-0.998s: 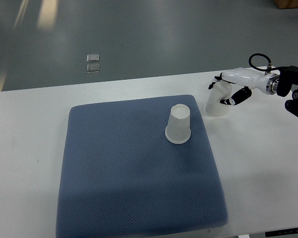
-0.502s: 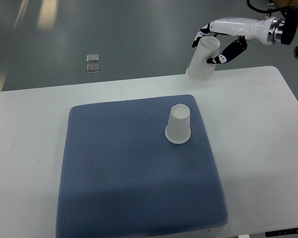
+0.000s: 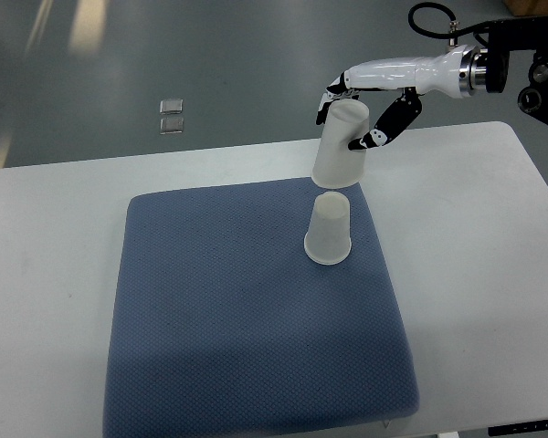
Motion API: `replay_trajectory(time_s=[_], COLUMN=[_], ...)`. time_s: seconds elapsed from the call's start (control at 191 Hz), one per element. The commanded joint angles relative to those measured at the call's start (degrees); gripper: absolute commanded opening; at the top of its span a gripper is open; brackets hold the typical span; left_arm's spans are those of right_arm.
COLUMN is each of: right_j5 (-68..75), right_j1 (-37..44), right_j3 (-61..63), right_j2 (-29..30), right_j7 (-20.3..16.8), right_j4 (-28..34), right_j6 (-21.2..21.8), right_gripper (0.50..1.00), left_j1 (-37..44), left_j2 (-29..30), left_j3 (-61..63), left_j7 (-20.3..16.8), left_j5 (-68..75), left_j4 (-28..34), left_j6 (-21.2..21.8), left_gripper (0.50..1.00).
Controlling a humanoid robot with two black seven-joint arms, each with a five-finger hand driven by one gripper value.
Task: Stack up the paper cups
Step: 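Move the held cup over the cup on the pad and lower it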
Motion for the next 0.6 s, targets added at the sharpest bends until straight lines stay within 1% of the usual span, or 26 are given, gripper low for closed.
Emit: replay_trajectory(time_s=[0.0, 0.152, 0.277, 0.596], right_j5=[0.09, 1.24, 1.59, 1.41], right_j1=[-0.10, -0.19, -0.27, -0.71], right_j3=[0.00, 0.00, -0.09, -0.35], right_j2=[0.02, 0.02, 0.02, 0.11], right_j7=[0.01, 0.01, -0.70, -1.05], right_j4=[0.22, 1.89, 3.30, 4.53], right_j6=[1.32, 1.67, 1.50, 0.97], right_gripper=[0.578, 0.578, 0.578, 0.580], left_j1=[0.00, 0.00, 0.00, 0.00], left_j2=[0.00, 0.00, 0.00, 0.00], left_j3=[0.00, 0.00, 0.00, 0.00], left_j7=[0.00, 0.00, 0.00, 0.00], left_j5=[0.00, 0.00, 0.00, 0.00], left_j4=[0.00, 0.00, 0.00, 0.00], left_j6=[0.00, 0.00, 0.00, 0.00], left_gripper=[1.000, 1.000, 1.000, 1.000])
